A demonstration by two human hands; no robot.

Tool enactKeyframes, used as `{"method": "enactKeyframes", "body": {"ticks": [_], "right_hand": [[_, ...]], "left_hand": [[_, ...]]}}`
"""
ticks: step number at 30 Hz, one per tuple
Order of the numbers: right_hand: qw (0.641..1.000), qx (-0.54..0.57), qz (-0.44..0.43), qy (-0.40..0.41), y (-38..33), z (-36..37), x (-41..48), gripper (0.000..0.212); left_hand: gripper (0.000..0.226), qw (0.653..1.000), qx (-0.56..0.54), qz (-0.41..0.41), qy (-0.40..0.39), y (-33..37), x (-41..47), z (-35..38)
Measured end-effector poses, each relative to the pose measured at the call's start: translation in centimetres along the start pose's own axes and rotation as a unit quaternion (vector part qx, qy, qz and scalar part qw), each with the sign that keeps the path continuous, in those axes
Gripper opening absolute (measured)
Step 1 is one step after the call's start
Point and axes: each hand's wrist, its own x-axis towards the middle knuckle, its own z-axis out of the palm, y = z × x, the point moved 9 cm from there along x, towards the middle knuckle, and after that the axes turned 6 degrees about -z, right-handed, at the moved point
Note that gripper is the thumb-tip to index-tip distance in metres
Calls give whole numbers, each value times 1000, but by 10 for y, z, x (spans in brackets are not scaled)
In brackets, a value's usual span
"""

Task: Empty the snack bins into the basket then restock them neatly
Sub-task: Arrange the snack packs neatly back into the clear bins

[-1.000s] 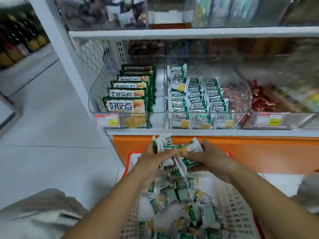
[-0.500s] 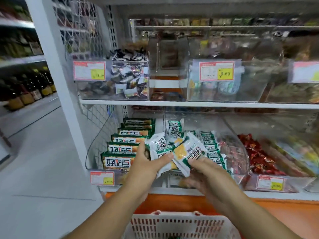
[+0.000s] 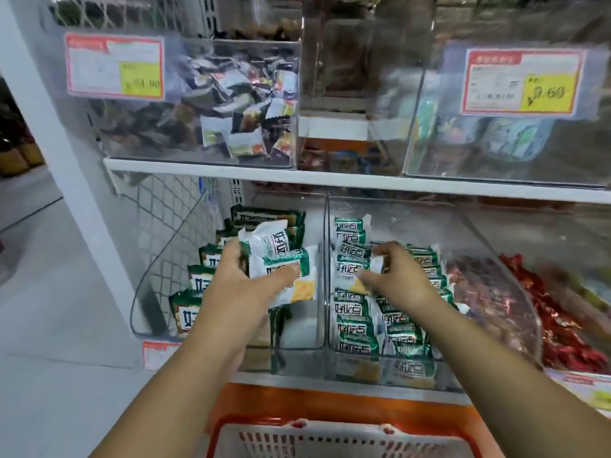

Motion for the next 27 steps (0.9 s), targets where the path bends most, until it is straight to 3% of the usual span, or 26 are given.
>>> {"method": "enactKeyframes", "body": {"ticks": [5, 9, 12, 18, 20, 23, 25, 27], "right_hand": [[996, 57, 42, -48, 20, 19, 10, 93], [998, 49, 1, -25, 9, 14, 15, 85], [1000, 12, -26, -9, 6, 17, 23, 83], [1000, -23, 7, 18, 11, 12, 22, 94], [998, -16, -15, 64, -4, -8, 15, 82], [993, 65, -69, 76, -43, -33, -12, 32], [985, 152, -84, 18, -66, -34, -39, 20], [971, 208, -83, -81, -86, -24, -69, 27]], "left_hand": [[63, 1000, -4, 3, -2, 1, 8, 5], [73, 1000, 0, 2, -3, 1, 10, 7], [65, 1000, 2, 3, -13, 0, 7, 8], [55, 999, 2, -18, -50, -2, 2, 14], [54, 998, -14, -24, -60, 0, -2, 16], [46, 996, -47, -23, -70, 7, -10, 18], [42, 995, -67, -18, -77, 11, -16, 21], [43, 993, -75, -14, -87, 12, -22, 27]]}}
